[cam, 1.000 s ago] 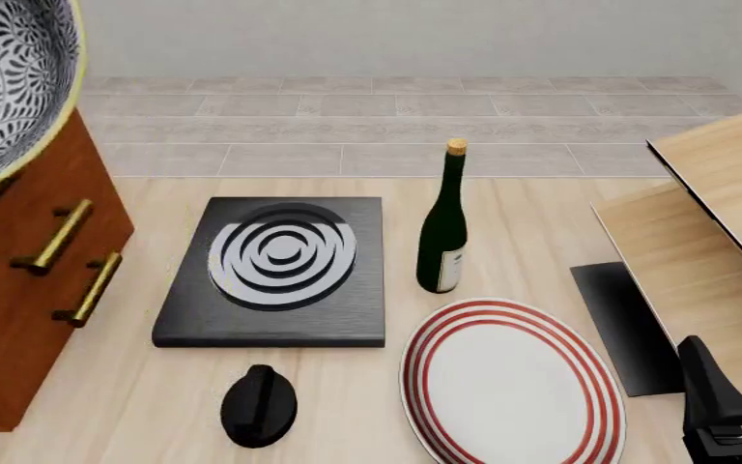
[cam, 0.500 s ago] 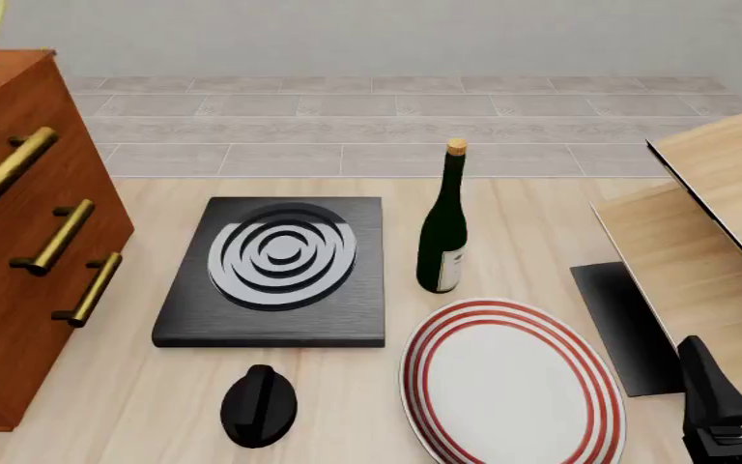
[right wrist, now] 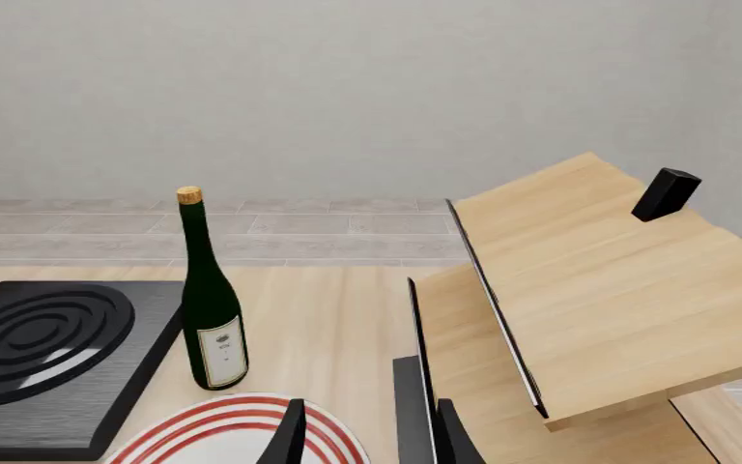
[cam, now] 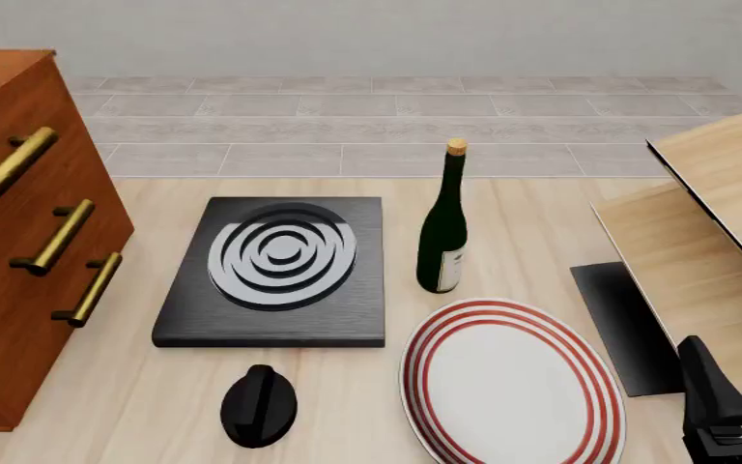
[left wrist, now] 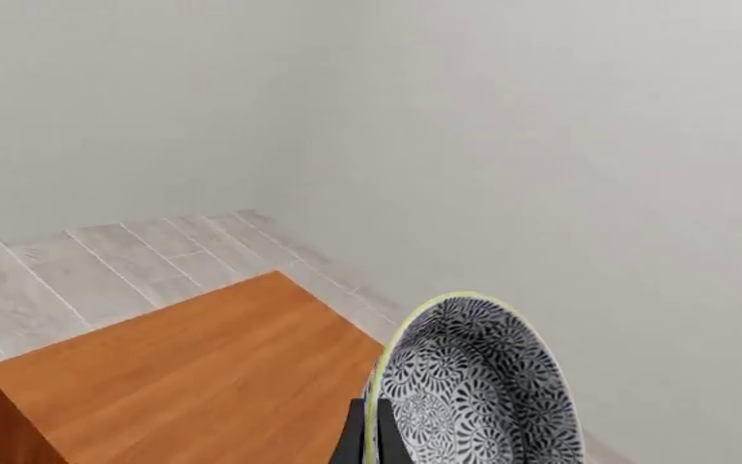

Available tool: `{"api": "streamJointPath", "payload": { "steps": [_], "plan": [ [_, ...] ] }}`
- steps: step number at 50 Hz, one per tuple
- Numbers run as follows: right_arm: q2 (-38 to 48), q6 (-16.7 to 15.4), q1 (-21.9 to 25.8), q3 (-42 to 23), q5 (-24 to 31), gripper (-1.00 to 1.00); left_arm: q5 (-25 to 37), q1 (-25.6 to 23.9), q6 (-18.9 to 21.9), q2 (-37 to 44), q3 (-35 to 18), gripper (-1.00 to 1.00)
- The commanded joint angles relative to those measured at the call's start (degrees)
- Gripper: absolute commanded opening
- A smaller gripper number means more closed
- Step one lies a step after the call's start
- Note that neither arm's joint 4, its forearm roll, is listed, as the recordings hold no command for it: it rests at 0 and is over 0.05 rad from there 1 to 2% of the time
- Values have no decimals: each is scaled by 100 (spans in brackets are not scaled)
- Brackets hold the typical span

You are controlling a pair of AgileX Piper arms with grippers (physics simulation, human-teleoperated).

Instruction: Put the bowl on the top of the cabinet.

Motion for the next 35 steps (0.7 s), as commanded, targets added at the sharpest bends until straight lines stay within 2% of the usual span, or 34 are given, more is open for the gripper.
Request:
{"api": "streamJointPath", "payload": {
  "steps": [1,35],
  "plan": [
    [0,1,1,0,0,100,-85,299,-168,269,-116,-100],
    [0,-1,0,0,0,100,-131,1104,-143,1181,-452,-100]
  ]
}}
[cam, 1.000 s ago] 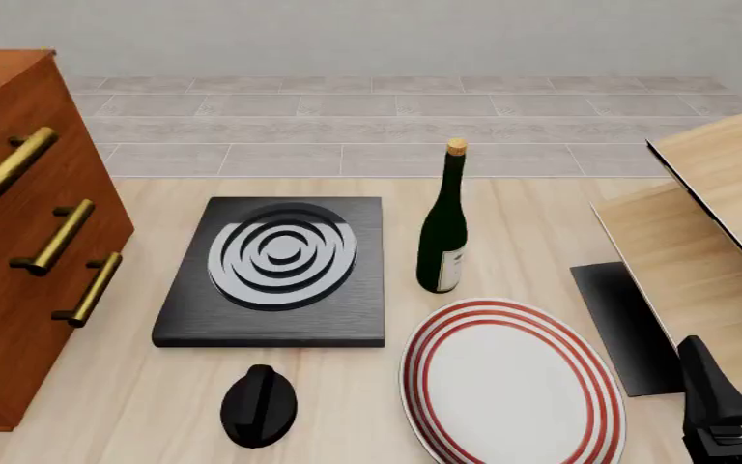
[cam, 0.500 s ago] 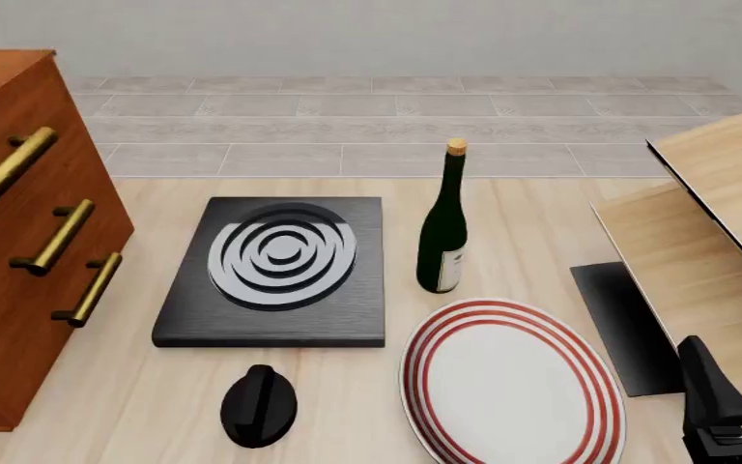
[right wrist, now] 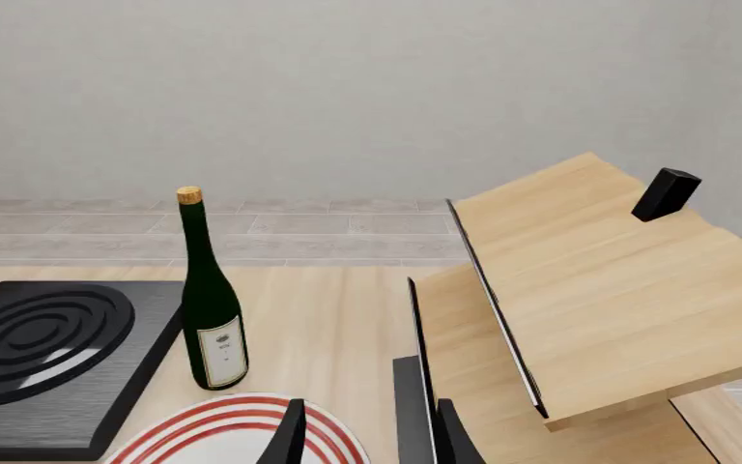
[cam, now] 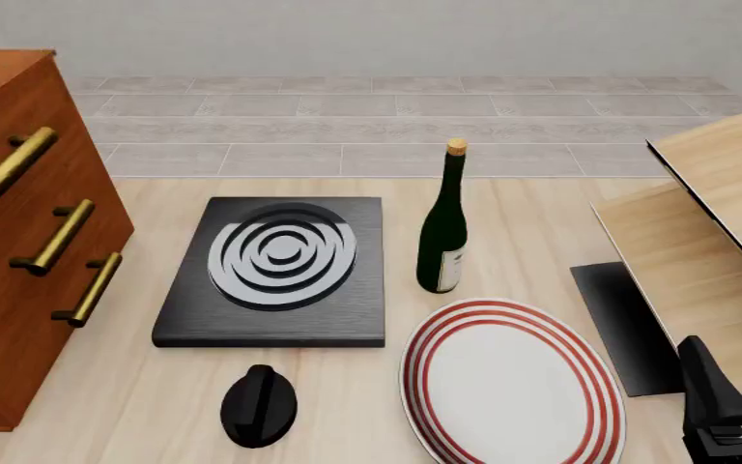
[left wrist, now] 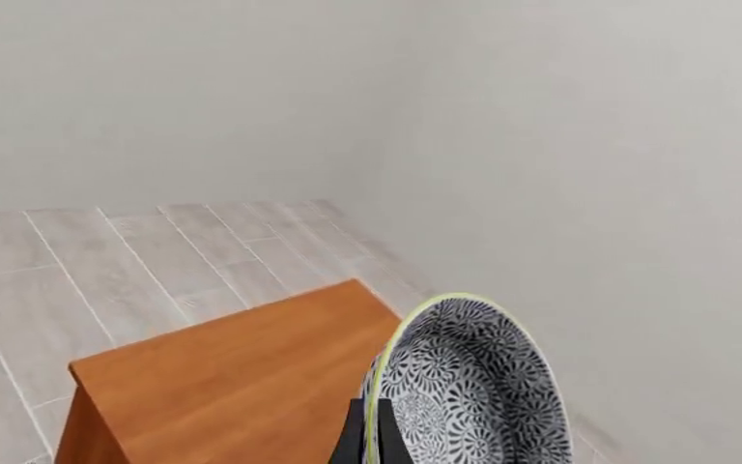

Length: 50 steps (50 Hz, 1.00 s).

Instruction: Put the bowl on the top of the cabinet.

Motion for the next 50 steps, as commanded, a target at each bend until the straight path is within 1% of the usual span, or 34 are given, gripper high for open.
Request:
{"api": "streamJointPath", "payload": {
  "steps": [1,9,10,11,19,43,44,48,49,50],
  "plan": [
    [0,1,0,0,0,100,-75,249,47,306,-145,-100],
    [0,0,0,0,0,100,-123,219,134,416,-93,-100],
    [0,0,-1,0,0,100,-60,152,164,461,-122,-100],
    [0,1,0,0,0,100,-108,208,172,475,-113,-100],
    [0,0,-1,0,0,100,-108,42,282,549,-79,-100],
    [0,0,0,0,0,100,-216,215,433,972,-141,-100],
    [-1,0,0,0,0,100,-225,295,454,998,-151,-100],
    [1,-1,-1,0,0,100,-255,270,540,1004,-125,-100],
    [-1,1,-1,0,0,100,-276,169,607,951,-91,-100],
    [1,0,0,0,0,100,-310,370,718,962,-91,-100]
  ]
}}
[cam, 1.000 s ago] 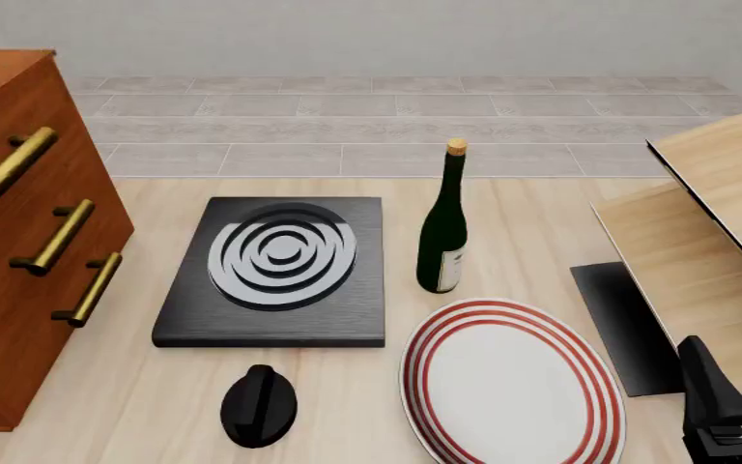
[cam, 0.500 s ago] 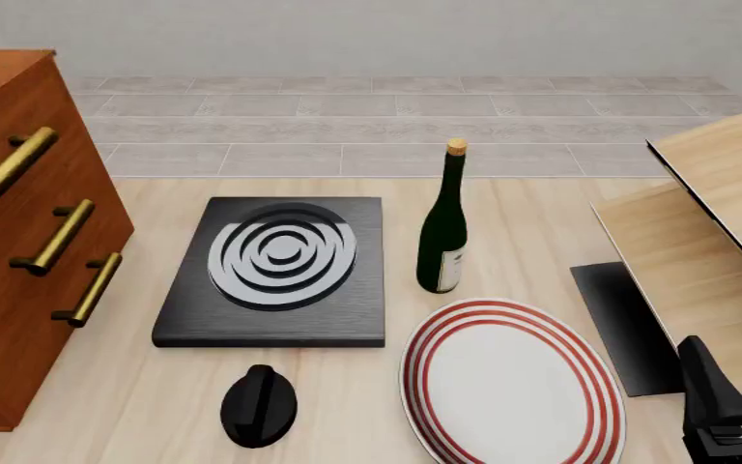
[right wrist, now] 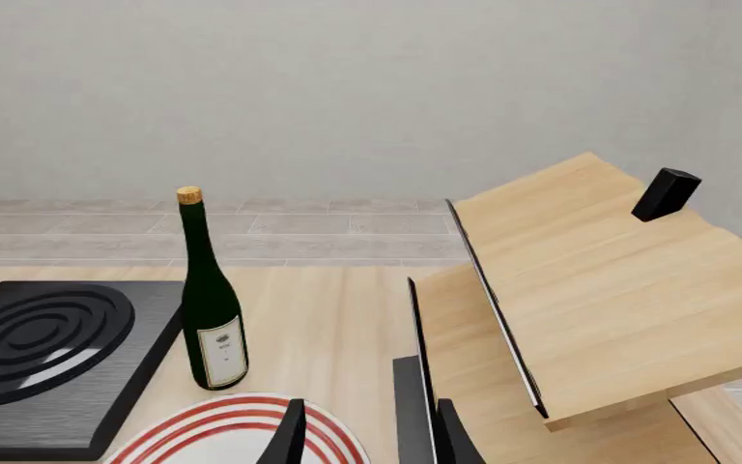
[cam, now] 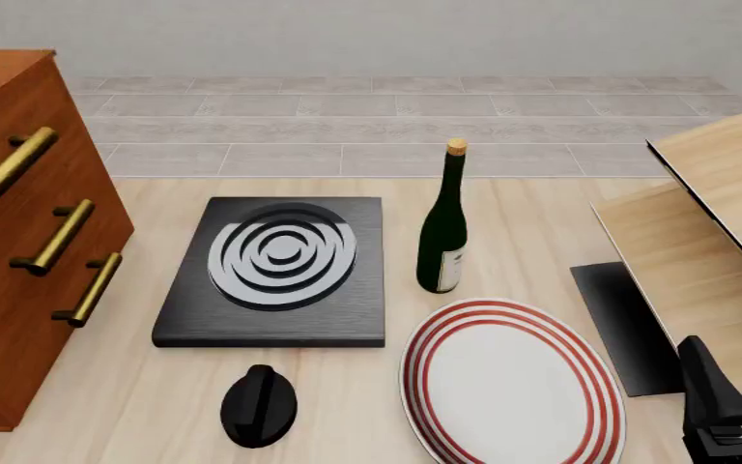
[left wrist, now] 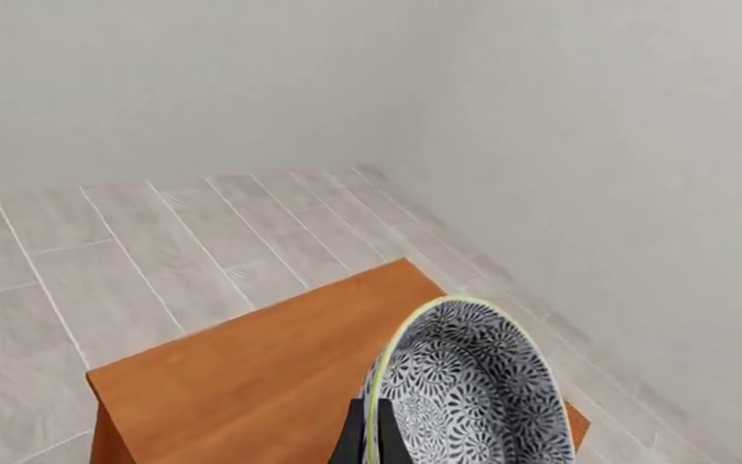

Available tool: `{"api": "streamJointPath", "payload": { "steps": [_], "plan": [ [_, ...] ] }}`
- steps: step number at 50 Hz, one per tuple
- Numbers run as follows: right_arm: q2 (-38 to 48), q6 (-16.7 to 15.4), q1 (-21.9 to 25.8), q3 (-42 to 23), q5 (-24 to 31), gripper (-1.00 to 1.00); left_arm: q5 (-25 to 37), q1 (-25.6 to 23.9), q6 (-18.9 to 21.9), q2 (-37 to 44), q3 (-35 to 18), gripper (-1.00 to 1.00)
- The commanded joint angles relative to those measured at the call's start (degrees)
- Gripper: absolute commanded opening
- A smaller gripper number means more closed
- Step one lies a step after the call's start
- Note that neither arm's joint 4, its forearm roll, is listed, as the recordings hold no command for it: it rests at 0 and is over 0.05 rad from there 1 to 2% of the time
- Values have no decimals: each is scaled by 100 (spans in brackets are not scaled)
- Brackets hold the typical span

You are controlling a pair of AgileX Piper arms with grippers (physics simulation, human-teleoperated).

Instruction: Put the bowl on the top of the cabinet.

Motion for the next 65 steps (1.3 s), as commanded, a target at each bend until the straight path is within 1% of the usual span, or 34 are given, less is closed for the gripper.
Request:
{"api": "streamJointPath", "payload": {
  "steps": [1,2,6,8,9,10,21,29,36,57,65],
  "plan": [
    [1,0,0,0,0,100,-121,170,305,61,10,-100],
    [0,0,0,0,0,100,-146,76,350,21,96,-100],
    [0,1,1,0,0,100,-226,67,472,-27,142,-100],
    [-1,-1,-1,0,0,100,-249,274,647,2,119,-100],
    [0,0,1,0,0,100,-354,392,667,-39,151,-100],
    [0,0,1,0,0,100,-414,268,737,-140,205,100],
    [0,0,0,0,0,100,-417,305,716,-321,305,100],
    [-1,0,0,0,0,100,-618,213,580,-811,554,100],
    [-1,0,0,0,0,100,-637,179,429,-1177,623,100],
    [0,-2,1,0,0,100,-262,114,51,-1771,409,100],
    [0,0,0,0,0,100,-210,74,0,-1934,402,100]
  ]
}}
